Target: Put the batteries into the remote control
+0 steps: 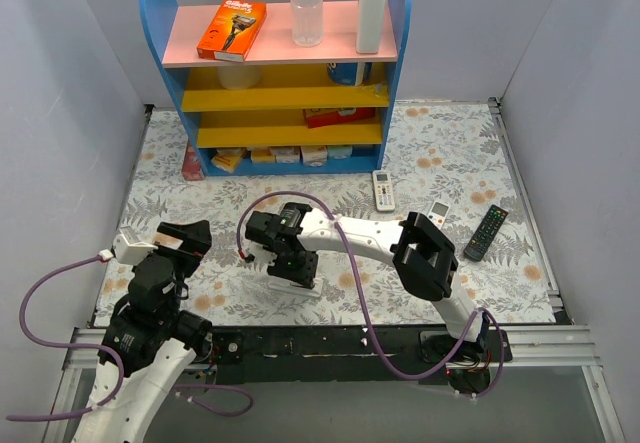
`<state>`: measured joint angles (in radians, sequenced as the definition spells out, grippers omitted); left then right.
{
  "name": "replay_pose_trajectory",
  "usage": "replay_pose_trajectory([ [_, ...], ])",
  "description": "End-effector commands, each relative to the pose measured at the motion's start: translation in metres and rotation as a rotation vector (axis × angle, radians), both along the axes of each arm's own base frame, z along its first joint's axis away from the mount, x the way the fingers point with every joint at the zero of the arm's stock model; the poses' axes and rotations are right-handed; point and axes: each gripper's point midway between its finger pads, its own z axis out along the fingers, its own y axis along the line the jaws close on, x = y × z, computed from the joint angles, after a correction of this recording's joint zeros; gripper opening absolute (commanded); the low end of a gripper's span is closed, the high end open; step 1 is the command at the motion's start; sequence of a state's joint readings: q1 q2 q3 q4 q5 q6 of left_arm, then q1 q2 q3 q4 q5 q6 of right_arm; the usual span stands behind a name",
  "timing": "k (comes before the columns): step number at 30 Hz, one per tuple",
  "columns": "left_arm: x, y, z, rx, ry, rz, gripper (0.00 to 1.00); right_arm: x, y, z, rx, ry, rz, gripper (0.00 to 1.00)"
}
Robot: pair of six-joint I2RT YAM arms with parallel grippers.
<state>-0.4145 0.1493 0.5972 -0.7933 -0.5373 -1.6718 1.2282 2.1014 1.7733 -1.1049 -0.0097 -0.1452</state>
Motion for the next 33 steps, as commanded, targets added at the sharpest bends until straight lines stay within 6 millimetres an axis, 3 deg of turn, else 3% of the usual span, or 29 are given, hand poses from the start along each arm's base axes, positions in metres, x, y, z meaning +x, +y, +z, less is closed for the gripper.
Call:
replay_pose_trajectory([
  [1,0.002,0.0,-0.001,0.024,0.004,-0.005,0.98,-0.003,0.004,0.005,-0.006,-0.001,-0.002,0.01],
  [21,0.003,-0.002,-0.002,0.03,0.008,-0.013,0.98,0.006,0.016,0.006,0.022,-0.056,-0.008,0.01],
  [33,0.004,-0.002,-0.002,0.031,0.011,-0.013,0.98,0.0,0.006,-0.001,-0.032,-0.028,0.01,0.01],
])
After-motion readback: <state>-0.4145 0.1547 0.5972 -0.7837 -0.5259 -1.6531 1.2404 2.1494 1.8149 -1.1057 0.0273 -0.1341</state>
